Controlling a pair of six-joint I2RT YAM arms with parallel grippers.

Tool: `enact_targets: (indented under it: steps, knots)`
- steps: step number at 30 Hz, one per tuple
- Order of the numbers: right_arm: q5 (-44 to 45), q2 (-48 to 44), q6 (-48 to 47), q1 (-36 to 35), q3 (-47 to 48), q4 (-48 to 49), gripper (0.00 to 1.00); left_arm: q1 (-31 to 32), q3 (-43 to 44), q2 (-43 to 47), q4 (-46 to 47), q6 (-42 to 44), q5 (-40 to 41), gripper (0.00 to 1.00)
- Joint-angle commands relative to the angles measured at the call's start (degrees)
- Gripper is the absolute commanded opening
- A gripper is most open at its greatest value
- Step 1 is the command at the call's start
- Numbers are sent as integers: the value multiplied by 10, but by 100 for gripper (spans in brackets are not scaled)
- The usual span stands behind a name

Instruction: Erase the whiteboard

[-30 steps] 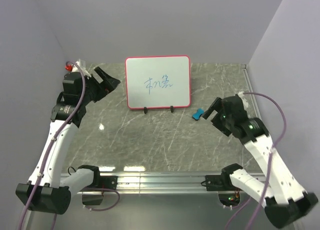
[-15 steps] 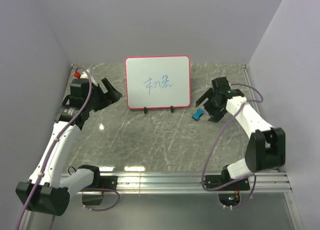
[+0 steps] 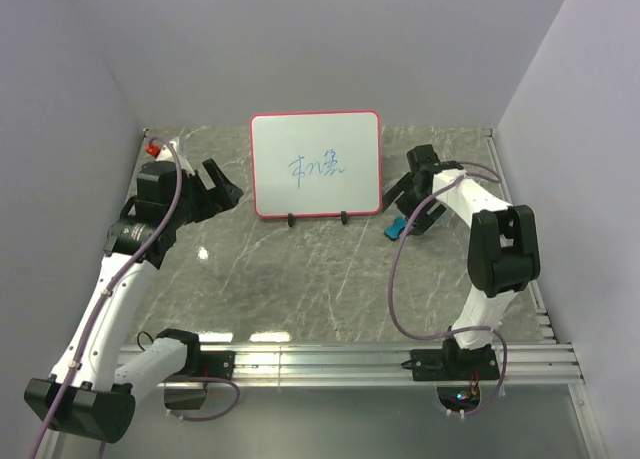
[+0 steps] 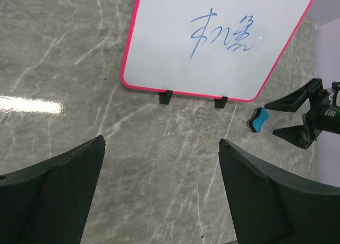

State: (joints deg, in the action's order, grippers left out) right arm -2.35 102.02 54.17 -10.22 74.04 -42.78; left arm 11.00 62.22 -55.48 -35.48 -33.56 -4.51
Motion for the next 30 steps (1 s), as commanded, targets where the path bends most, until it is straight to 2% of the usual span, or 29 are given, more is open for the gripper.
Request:
enact_targets:
  steps: [1,4,10,19,24,27,30]
  knots:
    - [20,17,-4,2,27,-20,96,3,25,-1,0,17,15,94]
    - [23,27,-8,3,30,-17,95,3,22,-6,0,22,18,94]
    - [23,56,-19,2,30,-8,86,3,25,-22,2,24,11,94]
    - [21,71,-28,10,9,24,64,9,55,-59,-4,28,6,94]
    - [16,76,-35,12,-6,37,56,9,69,-73,-6,27,4,94]
    - [17,77,-44,13,-15,44,44,9,77,-78,-5,27,4,94]
    - [18,75,-54,15,-24,49,38,9,84,-84,-2,31,3,95]
